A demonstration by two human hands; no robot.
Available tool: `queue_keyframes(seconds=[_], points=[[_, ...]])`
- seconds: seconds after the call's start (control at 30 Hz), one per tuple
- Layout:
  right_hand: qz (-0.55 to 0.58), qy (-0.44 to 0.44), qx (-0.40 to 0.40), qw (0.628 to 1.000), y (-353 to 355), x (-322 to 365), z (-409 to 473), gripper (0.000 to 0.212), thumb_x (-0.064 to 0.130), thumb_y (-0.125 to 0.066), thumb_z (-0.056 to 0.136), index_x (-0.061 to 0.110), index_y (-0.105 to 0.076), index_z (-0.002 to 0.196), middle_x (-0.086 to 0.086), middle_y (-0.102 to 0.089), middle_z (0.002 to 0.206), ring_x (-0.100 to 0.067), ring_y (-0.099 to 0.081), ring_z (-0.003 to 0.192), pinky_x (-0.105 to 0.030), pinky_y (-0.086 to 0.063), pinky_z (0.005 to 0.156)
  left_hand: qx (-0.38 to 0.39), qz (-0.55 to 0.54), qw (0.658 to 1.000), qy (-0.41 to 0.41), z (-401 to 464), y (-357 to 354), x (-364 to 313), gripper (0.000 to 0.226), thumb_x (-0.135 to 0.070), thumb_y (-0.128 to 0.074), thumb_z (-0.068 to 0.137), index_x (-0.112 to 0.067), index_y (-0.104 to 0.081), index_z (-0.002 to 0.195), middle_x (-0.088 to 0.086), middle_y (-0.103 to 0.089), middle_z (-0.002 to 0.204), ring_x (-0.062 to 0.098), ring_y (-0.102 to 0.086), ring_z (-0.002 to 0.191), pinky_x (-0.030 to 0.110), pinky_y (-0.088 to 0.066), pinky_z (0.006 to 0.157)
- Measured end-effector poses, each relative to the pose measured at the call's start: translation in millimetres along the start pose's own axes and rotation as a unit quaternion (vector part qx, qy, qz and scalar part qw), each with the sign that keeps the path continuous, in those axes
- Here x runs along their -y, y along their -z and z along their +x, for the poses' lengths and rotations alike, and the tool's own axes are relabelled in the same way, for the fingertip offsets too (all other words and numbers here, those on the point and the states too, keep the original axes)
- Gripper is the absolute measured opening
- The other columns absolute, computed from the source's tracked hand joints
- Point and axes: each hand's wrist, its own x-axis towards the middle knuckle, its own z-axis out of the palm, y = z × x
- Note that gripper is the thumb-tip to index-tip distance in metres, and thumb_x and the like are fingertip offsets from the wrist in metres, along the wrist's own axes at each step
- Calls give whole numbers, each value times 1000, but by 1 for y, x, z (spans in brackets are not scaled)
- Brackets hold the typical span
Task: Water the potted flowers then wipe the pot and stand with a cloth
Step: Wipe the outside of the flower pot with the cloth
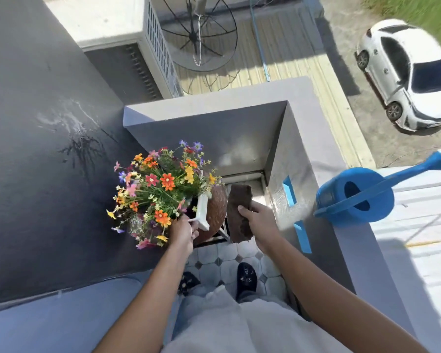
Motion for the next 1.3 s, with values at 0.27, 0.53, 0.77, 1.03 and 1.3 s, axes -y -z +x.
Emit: queue_keyframes(seconds=[0.27,0.53,0.77,1.03,1.3], points=[[-117,161,-66,978,-6,39,1,21,25,-69,92,8,-77,84,-5,-72,69,-13,-62,61,-29,-48,60,134,-37,990,-1,-60,27,-41,19,-5,-34,102,-6,-45,86,11,-42,67,4,-29,28,15,-17,26],[-209,303,-128,921,-32,106,-4,30,20,-58,97,9,-65,70,-7,-53,64,-22,-48,62,-30,-32,60,194,13,980,-39,-114,9,-67,26,-7,-38,101,-7,-42,76,6,-40,63,3,-25,29,14,-14,26],[-140,388,-49,910,-46,106,-40,22,11,-57,97,8,-72,113,-10,-59,88,-15,-57,78,-22,-41,68,217,-32,974,-60,-122,-1,-82,21,-6,-40,100,-6,-46,80,4,-46,57,3,-26,30,14,-14,28],[-191,327,-105,920,-36,83,-17,28,10,-57,97,6,-71,121,9,-50,75,-23,-56,78,-16,-33,60,208,-20,973,-98,-129,-5,-86,24,-10,-39,104,-5,-49,84,5,-44,67,1,-29,31,14,-18,29],[-104,422,-68,898,-49,96,-42,30,6,-56,96,9,-69,122,-3,-60,91,-21,-59,87,-29,-45,75,208,-5,971,-119,-134,-8,-84,21,-8,-39,101,-4,-49,83,3,-44,60,2,-28,31,15,-16,30]])
